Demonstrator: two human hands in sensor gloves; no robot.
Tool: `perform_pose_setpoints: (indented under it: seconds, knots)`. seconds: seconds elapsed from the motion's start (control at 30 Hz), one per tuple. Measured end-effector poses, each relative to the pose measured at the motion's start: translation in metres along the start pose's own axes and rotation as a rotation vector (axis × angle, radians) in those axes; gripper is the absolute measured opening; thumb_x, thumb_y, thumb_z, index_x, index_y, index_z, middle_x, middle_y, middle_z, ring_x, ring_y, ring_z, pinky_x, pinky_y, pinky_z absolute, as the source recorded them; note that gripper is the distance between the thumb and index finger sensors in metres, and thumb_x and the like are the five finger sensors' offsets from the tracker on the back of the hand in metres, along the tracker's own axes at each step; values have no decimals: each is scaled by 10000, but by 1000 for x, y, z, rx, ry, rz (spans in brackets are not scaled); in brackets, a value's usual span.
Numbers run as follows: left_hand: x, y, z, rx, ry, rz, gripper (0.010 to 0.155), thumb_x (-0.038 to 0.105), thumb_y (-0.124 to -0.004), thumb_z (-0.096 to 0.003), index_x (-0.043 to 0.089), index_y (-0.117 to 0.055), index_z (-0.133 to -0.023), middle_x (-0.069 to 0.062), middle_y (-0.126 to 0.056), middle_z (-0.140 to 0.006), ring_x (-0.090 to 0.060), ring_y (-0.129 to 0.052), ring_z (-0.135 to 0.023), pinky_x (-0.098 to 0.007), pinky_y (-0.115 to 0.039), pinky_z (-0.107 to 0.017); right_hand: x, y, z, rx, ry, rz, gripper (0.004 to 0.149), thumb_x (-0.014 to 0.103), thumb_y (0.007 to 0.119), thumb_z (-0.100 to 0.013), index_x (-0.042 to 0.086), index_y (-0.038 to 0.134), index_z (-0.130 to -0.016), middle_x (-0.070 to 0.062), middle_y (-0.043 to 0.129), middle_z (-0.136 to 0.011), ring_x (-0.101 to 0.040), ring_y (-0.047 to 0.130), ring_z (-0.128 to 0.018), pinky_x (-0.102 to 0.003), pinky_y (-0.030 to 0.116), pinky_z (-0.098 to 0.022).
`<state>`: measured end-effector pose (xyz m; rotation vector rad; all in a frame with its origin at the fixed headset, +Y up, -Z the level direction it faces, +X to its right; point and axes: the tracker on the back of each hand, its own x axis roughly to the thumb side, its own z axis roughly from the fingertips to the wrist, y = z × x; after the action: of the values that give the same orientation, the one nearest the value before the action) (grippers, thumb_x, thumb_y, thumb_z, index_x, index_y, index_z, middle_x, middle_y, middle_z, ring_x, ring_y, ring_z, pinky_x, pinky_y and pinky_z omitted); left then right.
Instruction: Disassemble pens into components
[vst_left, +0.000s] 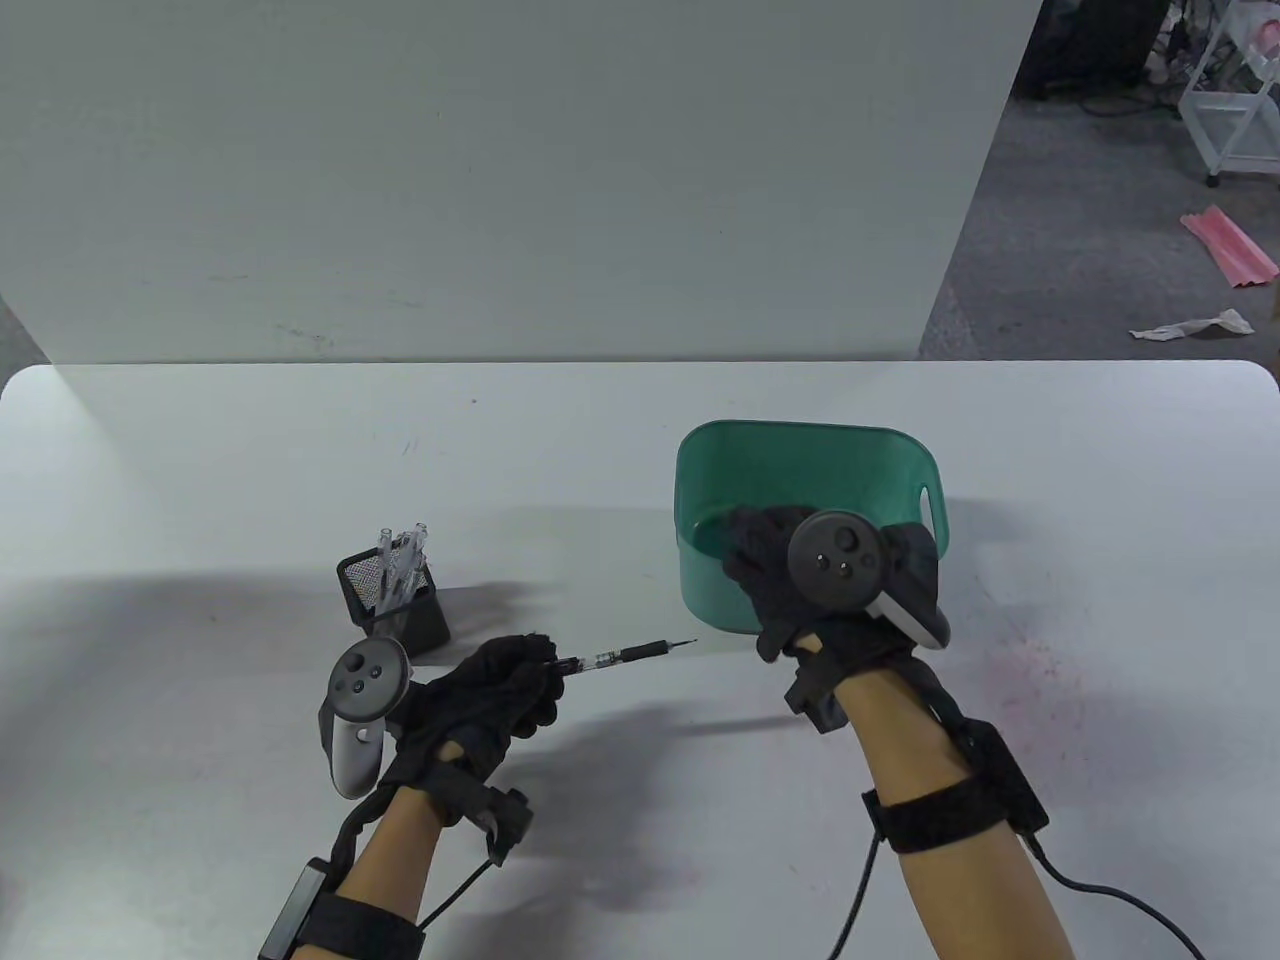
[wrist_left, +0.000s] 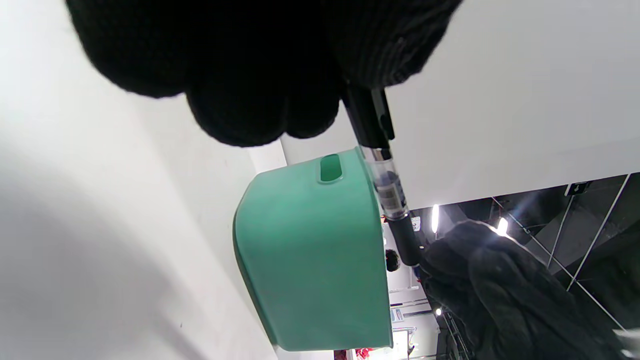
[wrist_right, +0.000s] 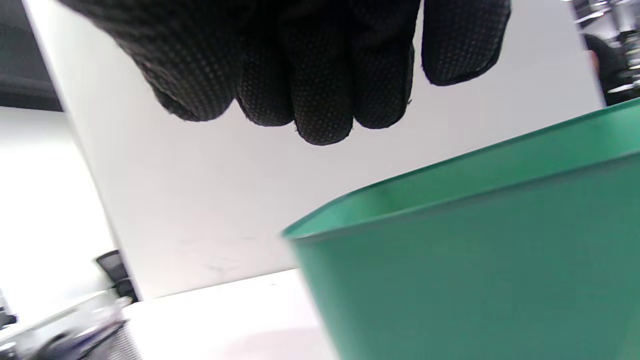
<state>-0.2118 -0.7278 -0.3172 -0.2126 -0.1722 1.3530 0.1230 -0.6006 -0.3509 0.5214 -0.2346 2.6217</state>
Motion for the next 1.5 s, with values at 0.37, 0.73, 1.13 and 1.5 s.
perform_pose_setpoints:
  seconds: [0.37,0.73,1.13,1.5]
  knots:
    - [4,-11,1,-45,-17,-21,421,351,-784,-507,278,-771,-922,-91,-943,-840,-273,-1036,-595,-525,-850,-473,3,47,49,102,-82,-78,515,394,780,-542,174,696,-1000,-147,778,-976,-419,746,-910,-631,637,-668]
    - [-1,-20,-2,-78,6,-54,420,351,-784,-508,275,-774,-921,-93,-943,-838,-272,-1035,-597,-525,-851,-474,-18,67,57,87,-77,-104,415,354,773,-537,147,788,-896,-140,878,-828,-397,844,-773,-595,719,-580]
    - [-6,-12,-2,-56,23,-31,419,353,-781,-508,283,-775,-921,-93,-942,-841,-274,-1035,-598,-525,-851,-475,-21,72,60,123,-84,-117,400,331,743,-540,129,761,-885,-133,861,-805,-393,832,-761,-596,712,-582]
    - [-8,14,-3,-2,-29,11,419,354,-776,-509,298,-770,-925,-83,-931,-861,-272,-1030,-620,-528,-846,-487,-41,39,65,39,-7,-119,396,320,734,-543,130,752,-890,-133,846,-817,-398,814,-777,-606,697,-595]
